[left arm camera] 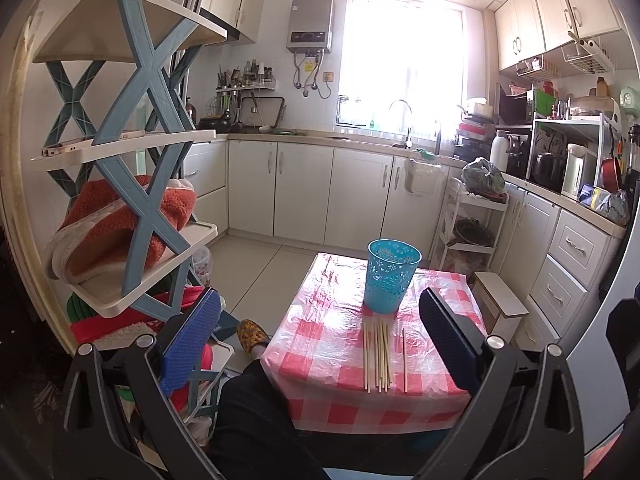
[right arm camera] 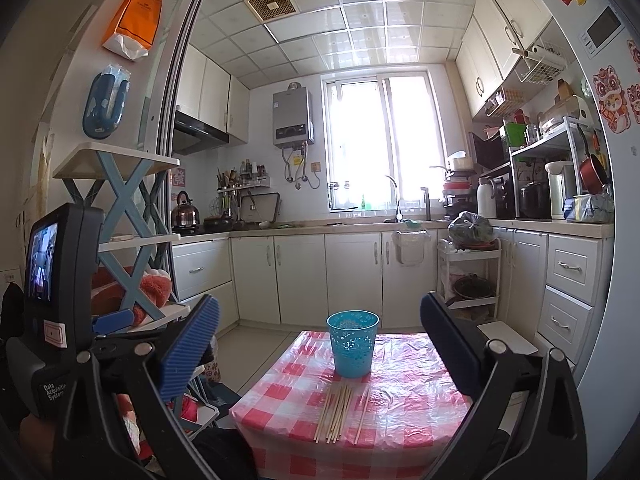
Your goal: Organize utensils
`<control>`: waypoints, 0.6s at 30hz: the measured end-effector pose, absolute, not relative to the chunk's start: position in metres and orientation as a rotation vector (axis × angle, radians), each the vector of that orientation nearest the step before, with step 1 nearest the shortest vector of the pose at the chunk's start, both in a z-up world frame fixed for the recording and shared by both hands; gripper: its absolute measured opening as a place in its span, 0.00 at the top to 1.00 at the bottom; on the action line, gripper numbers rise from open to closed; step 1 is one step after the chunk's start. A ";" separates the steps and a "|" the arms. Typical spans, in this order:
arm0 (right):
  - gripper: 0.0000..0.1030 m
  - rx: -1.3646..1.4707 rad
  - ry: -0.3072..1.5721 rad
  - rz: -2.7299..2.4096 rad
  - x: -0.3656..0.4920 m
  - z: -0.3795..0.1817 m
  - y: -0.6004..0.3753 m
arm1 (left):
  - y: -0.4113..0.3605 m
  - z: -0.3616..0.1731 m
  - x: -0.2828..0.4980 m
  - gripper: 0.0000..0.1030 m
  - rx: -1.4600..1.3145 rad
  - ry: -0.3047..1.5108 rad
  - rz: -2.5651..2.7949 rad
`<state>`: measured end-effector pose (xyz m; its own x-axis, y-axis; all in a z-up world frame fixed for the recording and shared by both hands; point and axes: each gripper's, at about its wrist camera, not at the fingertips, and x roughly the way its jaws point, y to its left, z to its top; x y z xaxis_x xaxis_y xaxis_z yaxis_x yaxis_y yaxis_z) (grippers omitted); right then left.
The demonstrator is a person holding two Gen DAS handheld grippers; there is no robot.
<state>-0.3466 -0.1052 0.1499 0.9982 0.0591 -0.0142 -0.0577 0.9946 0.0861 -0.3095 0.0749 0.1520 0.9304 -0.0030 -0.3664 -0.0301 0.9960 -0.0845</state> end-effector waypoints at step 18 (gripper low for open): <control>0.06 0.182 0.303 0.035 -0.238 0.102 -0.134 | 0.056 0.100 -0.193 0.07 -0.056 0.614 -0.036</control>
